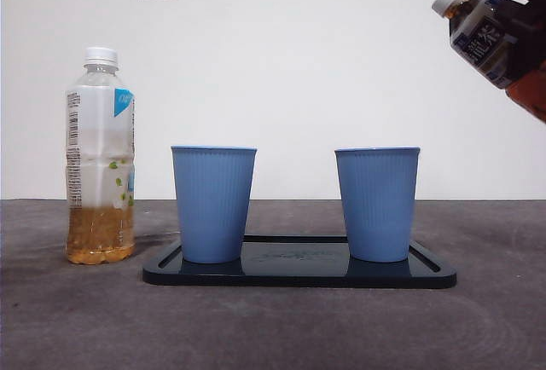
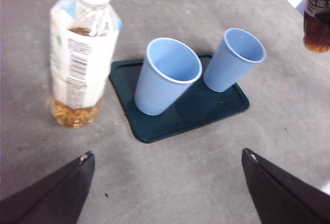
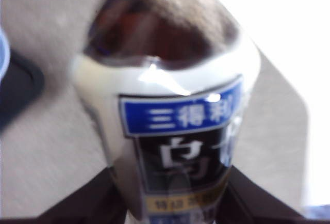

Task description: Pour the drink into the cup

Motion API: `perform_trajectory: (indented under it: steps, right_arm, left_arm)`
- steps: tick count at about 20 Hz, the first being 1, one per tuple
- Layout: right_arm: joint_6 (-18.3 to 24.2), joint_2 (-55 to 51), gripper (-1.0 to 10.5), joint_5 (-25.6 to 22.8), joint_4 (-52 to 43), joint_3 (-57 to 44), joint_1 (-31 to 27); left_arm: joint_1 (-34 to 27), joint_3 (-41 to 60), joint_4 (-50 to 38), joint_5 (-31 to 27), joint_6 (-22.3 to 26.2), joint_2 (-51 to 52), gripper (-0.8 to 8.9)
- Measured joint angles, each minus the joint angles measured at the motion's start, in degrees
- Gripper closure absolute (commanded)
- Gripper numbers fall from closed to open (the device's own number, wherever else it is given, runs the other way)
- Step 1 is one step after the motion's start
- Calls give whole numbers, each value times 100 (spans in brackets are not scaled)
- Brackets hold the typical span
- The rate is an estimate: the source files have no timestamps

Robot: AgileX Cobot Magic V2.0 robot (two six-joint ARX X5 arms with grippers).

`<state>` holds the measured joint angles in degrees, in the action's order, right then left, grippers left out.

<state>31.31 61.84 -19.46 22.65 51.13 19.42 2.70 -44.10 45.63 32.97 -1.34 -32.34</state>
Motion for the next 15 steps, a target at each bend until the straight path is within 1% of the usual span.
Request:
perform_trajectory:
  steps: [2,8,10,12,15]
  right_arm:
    - [518,0,853,-435,118,24,221]
    - [1781,50,854,-1537,236,24,763]
    - [2201,146,871,-1864,236,24,942]
    - [2533,280,871,-2184,229,24,1106]
    - [2885,492,873,-2474,181,24,1270]
  left_arm:
    - [66,-2,0,2,0,0,353]
    - [254,0,0,0,0,4,353]
    - [299,-2,2,2,0,4,353]
    - [341,-2,0,0,0,4,353]
    - [404,0,2,0,0,4,353]
